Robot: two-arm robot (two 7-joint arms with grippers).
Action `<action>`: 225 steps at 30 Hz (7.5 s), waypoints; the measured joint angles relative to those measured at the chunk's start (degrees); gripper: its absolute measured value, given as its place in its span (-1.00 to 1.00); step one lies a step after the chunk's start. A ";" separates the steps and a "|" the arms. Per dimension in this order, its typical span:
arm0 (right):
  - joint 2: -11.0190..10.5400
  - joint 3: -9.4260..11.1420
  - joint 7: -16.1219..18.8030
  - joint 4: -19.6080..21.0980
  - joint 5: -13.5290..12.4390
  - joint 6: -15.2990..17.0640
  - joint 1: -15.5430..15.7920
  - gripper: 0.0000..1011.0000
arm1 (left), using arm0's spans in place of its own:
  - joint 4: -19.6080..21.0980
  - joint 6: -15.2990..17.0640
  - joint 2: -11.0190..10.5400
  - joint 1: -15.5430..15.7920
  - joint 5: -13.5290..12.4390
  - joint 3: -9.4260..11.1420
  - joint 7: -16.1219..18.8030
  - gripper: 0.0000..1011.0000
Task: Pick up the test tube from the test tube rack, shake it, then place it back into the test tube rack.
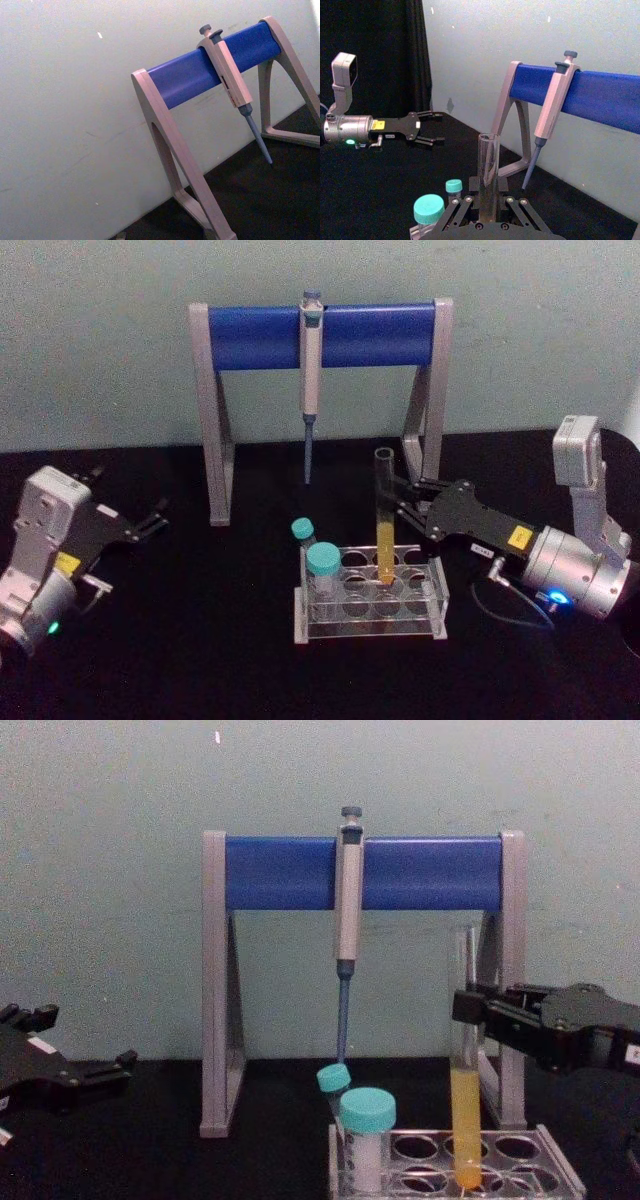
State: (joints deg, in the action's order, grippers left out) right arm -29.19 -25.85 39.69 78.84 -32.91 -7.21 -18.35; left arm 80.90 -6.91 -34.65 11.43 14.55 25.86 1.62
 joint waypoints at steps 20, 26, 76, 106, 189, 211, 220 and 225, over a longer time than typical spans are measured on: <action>0.44 -1.15 0.14 -1.75 1.38 0.82 -0.93 -0.58 | 0.00 0.00 0.00 0.00 0.00 0.00 0.00 0.98; 0.55 -1.37 0.11 -2.19 1.61 1.12 -1.08 -0.59 | 0.00 0.00 0.00 0.00 0.00 0.00 0.00 0.98; 0.47 -2.00 0.21 -3.11 1.94 2.70 -1.43 -0.59 | 0.00 0.00 0.00 0.00 0.00 0.00 0.01 0.98; 0.47 -1.99 0.22 -3.11 2.01 2.65 -1.41 0.72 | 0.00 0.00 0.00 0.00 0.00 0.00 0.00 0.98; 2.90 8.95 -32.09 6.51 11.14 16.59 9.56 0.98 | 0.00 0.00 0.00 0.00 0.00 0.00 0.00 0.98; 2.90 8.95 -32.12 6.50 11.14 16.58 9.56 0.98 | 0.00 0.00 0.00 0.00 0.00 0.00 0.01 0.98; 2.90 8.95 -32.12 6.50 11.14 16.59 9.56 0.98 | 0.00 0.00 0.00 0.00 0.00 0.00 0.00 0.98; 2.90 8.95 -32.12 6.50 11.14 16.59 9.56 0.98 | 0.00 0.00 0.00 0.00 0.00 0.00 0.01 0.98</action>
State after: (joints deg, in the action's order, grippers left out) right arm -26.28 -16.90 7.56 85.34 -21.77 9.37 -8.79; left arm 80.90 -6.91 -34.65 11.43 14.55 25.86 1.62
